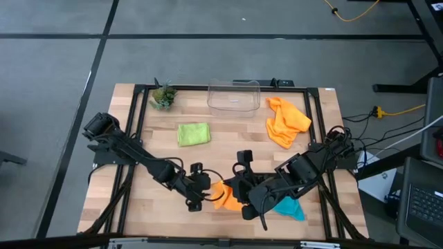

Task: Fold microfiber towels
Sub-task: Fold the bottom microfiber cloth

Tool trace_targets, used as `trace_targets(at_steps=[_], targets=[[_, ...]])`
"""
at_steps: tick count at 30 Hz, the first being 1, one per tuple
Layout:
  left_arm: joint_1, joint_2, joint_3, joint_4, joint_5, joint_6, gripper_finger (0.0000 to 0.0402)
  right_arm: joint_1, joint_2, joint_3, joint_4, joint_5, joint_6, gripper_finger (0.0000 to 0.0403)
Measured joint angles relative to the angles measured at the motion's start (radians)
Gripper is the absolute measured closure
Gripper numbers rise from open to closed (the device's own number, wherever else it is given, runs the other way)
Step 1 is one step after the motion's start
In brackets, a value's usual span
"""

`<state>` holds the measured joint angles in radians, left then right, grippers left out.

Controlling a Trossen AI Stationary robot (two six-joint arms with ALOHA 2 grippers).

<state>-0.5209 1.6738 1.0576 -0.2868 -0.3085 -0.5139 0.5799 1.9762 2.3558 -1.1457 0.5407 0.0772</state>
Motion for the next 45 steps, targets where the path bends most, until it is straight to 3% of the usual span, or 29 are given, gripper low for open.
trace_targets(at_steps=[8,12,17,21,23,27,32,38,43,45], targets=[[-0.001,-0.004,0.0,0.021,-0.031,0.027,0.0237,0.0,-0.001,0.0,-0.002,-0.001,0.0,0.0402],[-0.001,-0.004,0.0,0.02,-0.031,0.027,0.0289,0.0,-0.001,0.0,-0.003,-0.001,0.0,0.0402],[-0.001,-0.004,0.0,0.019,-0.013,0.022,0.0387,0.0,-0.001,0.0,-0.003,-0.002,0.0,0.0402],[-0.008,-0.01,0.001,-0.013,0.028,0.002,0.04,0.0,-0.001,0.0,-0.019,-0.003,0.021,0.0402],[-0.02,-0.037,0.023,-0.118,0.031,-0.031,0.0401,0.0,-0.001,0.0,-0.053,-0.003,0.054,0.0402],[-0.052,-0.112,0.131,-0.417,-0.03,-0.11,0.0401,0.0,-0.001,0.001,-0.141,-0.003,0.133,0.0402],[-0.07,-0.184,0.363,-0.803,-0.172,-0.163,0.0401,0.0,-0.002,0.001,-0.155,0.066,0.139,0.0402],[-0.051,-0.198,0.724,-1.26,-0.319,-0.212,0.0401,-0.004,-0.005,0.001,-0.151,0.287,0.008,0.0402],[-0.02,-0.225,0.929,-1.28,-0.322,-0.138,0.0401,-0.014,-0.01,0.001,-0.165,0.622,-0.099,0.0402],[-0.002,-0.23,0.979,-1.282,-0.337,-0.138,0.0401,-0.026,-0.012,0.001,-0.169,0.654,-0.138,0.0402]])
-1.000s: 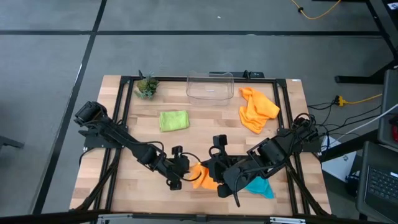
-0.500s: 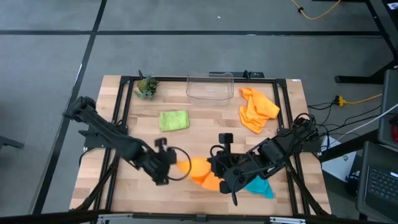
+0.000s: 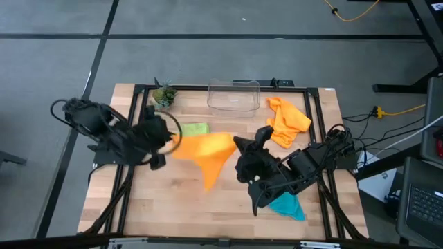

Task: Fold microfiber towels
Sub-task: Fold the bottom microfiber cloth

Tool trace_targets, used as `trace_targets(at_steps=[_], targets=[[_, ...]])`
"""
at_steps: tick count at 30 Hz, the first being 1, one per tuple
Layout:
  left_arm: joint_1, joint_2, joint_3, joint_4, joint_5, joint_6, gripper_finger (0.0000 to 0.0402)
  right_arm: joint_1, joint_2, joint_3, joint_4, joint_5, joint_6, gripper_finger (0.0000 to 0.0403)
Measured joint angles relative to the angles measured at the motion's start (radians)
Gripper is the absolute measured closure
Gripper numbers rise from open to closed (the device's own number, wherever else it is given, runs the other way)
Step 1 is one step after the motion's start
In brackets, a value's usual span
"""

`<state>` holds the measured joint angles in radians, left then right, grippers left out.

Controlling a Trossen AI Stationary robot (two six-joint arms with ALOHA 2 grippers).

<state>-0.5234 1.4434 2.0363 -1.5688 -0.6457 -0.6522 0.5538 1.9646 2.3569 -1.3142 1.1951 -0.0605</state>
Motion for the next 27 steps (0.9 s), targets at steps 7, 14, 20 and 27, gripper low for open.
trace_targets(at_steps=[7,14,20,27], targets=[[-0.009,-0.004,0.048,-0.003,0.05,0.0,0.0401,-0.015,-0.007,0.0,-0.028,-0.125,0.02,0.0402],[-0.017,0.02,0.048,-0.002,0.252,-0.074,0.0401,-0.008,-0.024,-0.001,-0.037,-0.25,0.045,0.0402],[-0.095,0.039,0.048,-0.001,0.343,-0.224,0.0402,0.067,-0.055,-0.001,0.0,-0.351,0.14,0.0402],[-0.167,0.044,0.048,0.017,0.355,-0.314,0.0401,0.125,-0.078,-0.001,0.044,-0.404,0.162,0.0402]])
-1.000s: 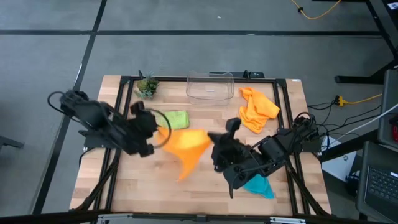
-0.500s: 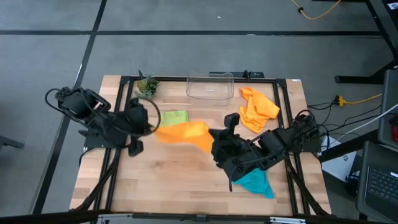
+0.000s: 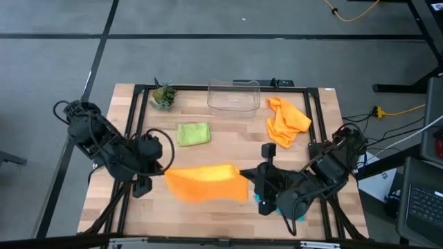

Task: Fold microfiber towels
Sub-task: Fold the bottom microfiber cloth

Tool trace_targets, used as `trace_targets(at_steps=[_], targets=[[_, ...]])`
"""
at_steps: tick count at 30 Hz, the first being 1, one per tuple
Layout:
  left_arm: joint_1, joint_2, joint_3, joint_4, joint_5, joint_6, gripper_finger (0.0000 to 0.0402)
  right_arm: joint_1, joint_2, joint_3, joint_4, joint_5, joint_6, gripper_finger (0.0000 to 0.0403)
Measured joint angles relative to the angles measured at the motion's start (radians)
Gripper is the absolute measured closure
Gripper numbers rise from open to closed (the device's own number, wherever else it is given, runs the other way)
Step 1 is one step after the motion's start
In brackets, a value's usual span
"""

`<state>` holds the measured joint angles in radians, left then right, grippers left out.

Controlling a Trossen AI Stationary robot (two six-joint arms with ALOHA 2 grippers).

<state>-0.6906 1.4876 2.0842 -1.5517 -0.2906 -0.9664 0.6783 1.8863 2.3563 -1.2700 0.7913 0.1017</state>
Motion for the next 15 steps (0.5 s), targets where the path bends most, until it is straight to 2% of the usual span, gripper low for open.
trace_targets(at_steps=[3,7,11,15], targets=[[0.01,0.0,0.0,-0.016,-0.009,0.017,0.0401,-0.033,0.002,-0.001,-0.061,-0.005,0.037,0.0402],[0.062,-0.002,-0.038,-0.019,-0.041,0.085,0.0401,-0.134,0.001,-0.059,-0.151,-0.005,0.127,0.0402],[0.147,-0.002,-0.167,-0.019,-0.039,0.144,0.0401,-0.231,0.003,-0.191,-0.15,-0.042,0.155,0.0402],[0.232,-0.001,-0.358,-0.017,-0.036,0.179,0.0401,-0.319,0.004,-0.382,-0.049,-0.044,0.137,0.0402]])
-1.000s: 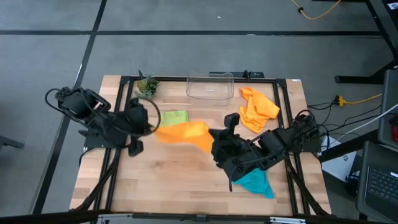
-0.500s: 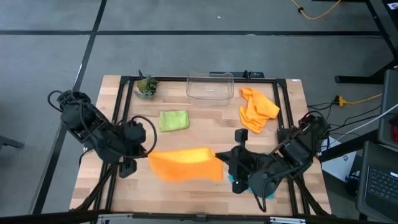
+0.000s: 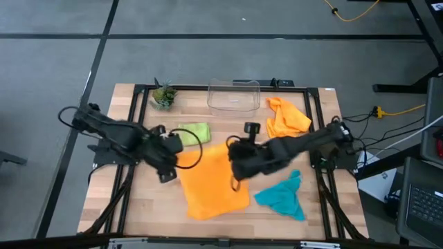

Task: Fold microfiber towels
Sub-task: Fold the bottom microfiber cloth

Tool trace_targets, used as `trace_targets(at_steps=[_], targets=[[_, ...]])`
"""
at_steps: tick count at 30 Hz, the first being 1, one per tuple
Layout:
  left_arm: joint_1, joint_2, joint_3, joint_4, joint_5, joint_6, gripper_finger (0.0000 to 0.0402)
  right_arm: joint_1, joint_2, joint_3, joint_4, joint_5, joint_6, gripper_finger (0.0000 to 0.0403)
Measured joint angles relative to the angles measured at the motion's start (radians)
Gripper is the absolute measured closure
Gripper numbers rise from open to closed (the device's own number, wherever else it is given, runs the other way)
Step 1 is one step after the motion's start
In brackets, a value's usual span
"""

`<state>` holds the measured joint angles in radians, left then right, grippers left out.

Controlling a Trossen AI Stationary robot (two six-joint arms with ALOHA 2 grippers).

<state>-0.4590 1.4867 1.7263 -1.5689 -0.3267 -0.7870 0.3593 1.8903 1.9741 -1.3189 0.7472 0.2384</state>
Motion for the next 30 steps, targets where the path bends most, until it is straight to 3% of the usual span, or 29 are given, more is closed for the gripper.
trace_targets(at_steps=[7,14,25,30], targets=[[0.16,0.0,-0.298,0.106,-0.079,0.117,0.0401,-0.125,0.002,-0.26,0.165,0.043,-0.056,0.0402],[0.237,0.0,-0.528,0.41,-0.011,0.22,0.0401,-0.175,0.001,-0.438,0.37,0.045,-0.12,0.0402],[0.092,0.0,-0.618,0.503,-0.003,0.054,0.0401,-0.033,0.0,-0.568,0.433,0.029,0.046,0.0403],[0.012,0.0,-0.69,0.719,-0.003,0.003,0.0401,0.046,0.0,-0.654,0.592,-0.036,0.099,0.0403]])
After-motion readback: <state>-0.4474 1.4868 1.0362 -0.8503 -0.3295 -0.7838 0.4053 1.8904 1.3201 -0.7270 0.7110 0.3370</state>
